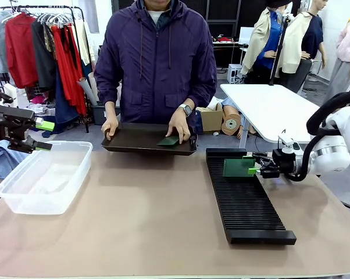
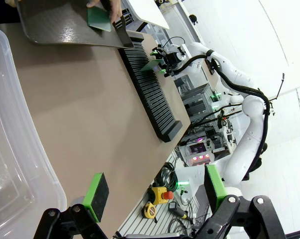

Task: Sort PCBs into racks and boxes based on the side picked up.
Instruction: If the short side of the Blank PCB is picked up, insert it into the PCB Rack ; if the long side is picked up, place it in the Organizing box, then pick up the Blank PCB handed by the Human.

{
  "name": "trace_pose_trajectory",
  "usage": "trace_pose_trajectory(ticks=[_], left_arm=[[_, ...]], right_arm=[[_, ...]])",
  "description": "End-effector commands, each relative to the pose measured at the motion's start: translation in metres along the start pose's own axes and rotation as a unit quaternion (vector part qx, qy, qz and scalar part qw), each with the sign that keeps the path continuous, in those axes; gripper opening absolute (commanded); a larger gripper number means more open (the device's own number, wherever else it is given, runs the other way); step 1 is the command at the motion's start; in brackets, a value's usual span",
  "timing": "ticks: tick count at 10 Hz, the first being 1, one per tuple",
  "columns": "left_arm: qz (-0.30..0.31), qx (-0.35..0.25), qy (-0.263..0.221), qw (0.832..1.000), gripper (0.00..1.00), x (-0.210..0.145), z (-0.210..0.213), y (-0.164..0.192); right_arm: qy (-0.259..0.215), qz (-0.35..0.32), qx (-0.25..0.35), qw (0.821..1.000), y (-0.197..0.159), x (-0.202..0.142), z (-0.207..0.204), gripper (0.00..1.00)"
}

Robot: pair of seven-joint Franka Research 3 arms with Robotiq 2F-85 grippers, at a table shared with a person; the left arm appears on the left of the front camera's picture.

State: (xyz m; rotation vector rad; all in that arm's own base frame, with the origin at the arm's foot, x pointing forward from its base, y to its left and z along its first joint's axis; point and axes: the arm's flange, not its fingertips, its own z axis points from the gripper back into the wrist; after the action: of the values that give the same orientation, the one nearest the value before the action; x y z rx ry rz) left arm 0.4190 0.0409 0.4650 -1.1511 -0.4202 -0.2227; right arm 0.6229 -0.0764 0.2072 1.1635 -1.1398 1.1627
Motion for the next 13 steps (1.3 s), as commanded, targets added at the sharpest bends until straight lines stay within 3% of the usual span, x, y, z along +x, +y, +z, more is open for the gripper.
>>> trace_pose_trajectory(ticks=[1, 3, 13], left_arm=[[0.0, -0.005, 0.0, 1.0, 1.0, 0.0, 0.0017, -0.0021], [0.0, -0.005, 0.0, 1.0, 1.0, 0.0, 0.0017, -0.0021], [0.0, -0.005, 0.0, 1.0, 1.0, 0.0, 0.0017, -0.0021]], right_arm=[[-0.008, -0.017, 0.001, 1.0, -0.0061, 0.0075, -0.0028, 1.0], [0.012, -0.021, 0.004, 1.0, -0.0073, 0.0081, -0.0056, 1.0], [-0.001, -0.009, 0.001, 1.0, -0.0001, 0.0002, -0.0016, 1.0]])
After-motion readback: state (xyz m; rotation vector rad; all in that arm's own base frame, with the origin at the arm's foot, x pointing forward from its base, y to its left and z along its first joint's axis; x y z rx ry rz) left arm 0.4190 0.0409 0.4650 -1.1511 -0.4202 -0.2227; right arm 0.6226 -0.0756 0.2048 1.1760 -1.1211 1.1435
